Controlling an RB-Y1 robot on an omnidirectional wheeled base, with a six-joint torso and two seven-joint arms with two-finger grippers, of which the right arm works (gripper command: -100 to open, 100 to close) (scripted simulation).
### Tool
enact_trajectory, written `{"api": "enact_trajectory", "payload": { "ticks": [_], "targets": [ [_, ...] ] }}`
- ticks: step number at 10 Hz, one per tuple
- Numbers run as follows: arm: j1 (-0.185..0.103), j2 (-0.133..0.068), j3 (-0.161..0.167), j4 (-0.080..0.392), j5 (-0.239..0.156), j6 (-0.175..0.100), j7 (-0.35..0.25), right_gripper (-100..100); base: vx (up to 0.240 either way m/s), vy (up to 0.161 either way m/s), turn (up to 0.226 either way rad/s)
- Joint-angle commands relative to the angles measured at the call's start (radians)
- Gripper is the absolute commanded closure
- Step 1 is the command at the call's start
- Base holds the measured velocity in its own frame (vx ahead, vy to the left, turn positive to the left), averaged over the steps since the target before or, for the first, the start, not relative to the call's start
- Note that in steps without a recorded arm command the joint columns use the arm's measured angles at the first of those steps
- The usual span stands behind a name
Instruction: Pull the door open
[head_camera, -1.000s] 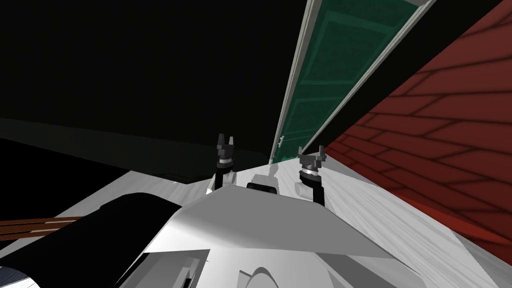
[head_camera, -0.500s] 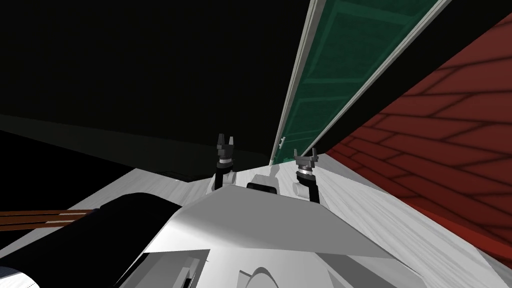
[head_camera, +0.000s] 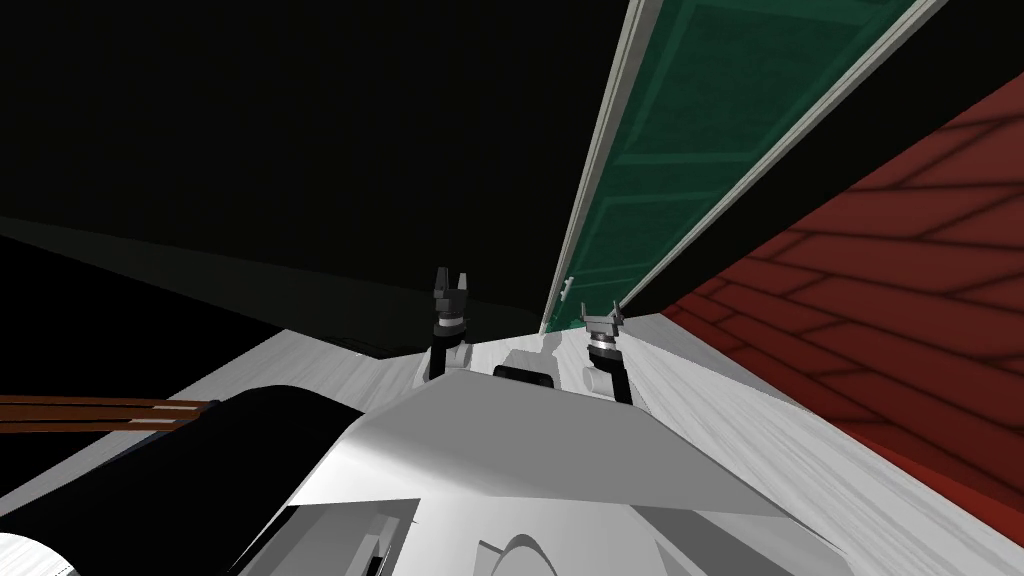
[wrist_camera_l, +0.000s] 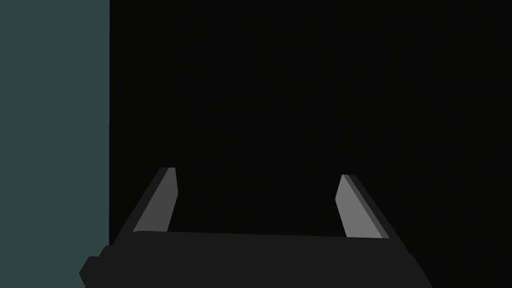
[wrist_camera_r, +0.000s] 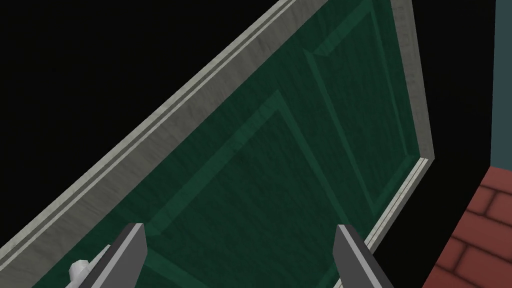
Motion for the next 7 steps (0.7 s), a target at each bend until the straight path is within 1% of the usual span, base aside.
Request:
{"api": "enact_trajectory", "payload": {
  "ticks": [1,2,3,4,5,6,7],
  "targets": [
    [-0.009,-0.005,0.005,0.039,-0.003,-0.008,-0.039,-100,0.049,-0.046,0.046],
    [-0.020,-0.015,0.013,0.076,-0.009,-0.016,-0.074,-100,0.047,-0.039,0.067],
    [-0.020,-0.015,0.013,0.081,-0.009,-0.016,-0.081,-100,0.038,-0.037,0.040],
    [-0.031,-0.025,0.021,0.122,-0.014,-0.024,-0.122,-100,0.038,-0.048,0.077],
    [-0.042,-0.035,0.030,0.147,-0.020,-0.032,-0.149,-100,0.067,-0.069,0.136],
    [-0.042,-0.035,0.030,0.164,-0.020,-0.032,-0.164,-100,0.054,-0.050,0.046],
    [-0.052,-0.045,0.038,0.197,-0.025,-0.040,-0.201,-100,0.042,-0.048,0.070]
  ]
}}
